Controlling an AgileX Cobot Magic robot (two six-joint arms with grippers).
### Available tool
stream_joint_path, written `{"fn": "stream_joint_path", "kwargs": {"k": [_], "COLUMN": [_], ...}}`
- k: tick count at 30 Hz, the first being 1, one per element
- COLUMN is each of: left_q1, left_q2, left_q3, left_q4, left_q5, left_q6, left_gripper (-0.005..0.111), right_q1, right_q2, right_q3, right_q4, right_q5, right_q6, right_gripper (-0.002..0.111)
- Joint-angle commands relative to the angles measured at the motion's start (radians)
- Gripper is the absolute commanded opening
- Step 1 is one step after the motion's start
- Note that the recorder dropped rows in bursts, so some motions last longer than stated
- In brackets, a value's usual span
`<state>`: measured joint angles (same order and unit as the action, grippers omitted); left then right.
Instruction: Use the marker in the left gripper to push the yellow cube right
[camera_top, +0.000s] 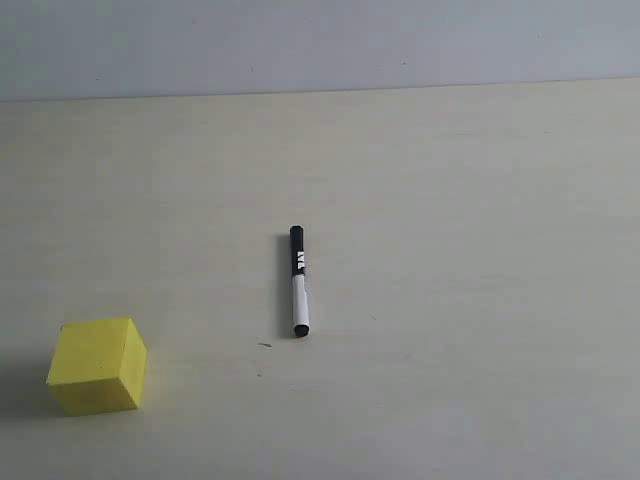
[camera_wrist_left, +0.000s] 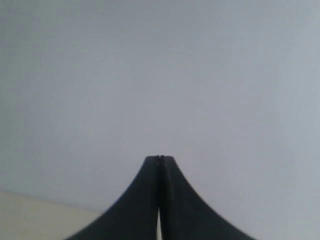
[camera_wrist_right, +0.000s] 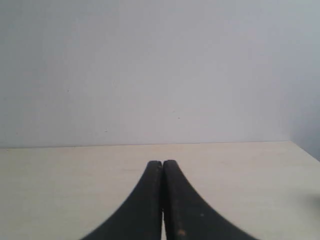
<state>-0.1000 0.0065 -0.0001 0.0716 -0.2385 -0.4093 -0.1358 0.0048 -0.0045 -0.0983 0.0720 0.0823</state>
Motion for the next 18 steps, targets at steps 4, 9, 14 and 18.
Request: {"fn": "stream_joint_path", "kwargs": {"k": [4, 9, 14, 18], "left_q1": [-0.002, -0.002, -0.002, -0.002], "left_q2": [-0.006, 0.012, 0.162, 0.337], "left_q3": [0.000, -0.060, -0.208, -0.386], "left_q4": [-0.003, -0.003, 0.030, 0.224], "left_q5": [-0.103, -0.029, 0.002, 0.151], "left_q6": [-0.093, -0.097, -0.120, -0.198], "left_gripper": [0.000, 0.000, 0.000, 0.000], "right_q1": [0.002, 0.002, 0.002, 0.002], "right_q2": [-0.005, -0.005, -0.005, -0.005], "right_q3": [0.005, 0.005, 0.005, 0.005], "right_q4": [-0.002, -0.002, -0.002, -0.002], "right_q5": [-0.007, -0.007, -0.007, -0.007], "right_q6": [-0.001, -0.001, -0.001, -0.001], "right_gripper": [0.000, 0.000, 0.000, 0.000]}}
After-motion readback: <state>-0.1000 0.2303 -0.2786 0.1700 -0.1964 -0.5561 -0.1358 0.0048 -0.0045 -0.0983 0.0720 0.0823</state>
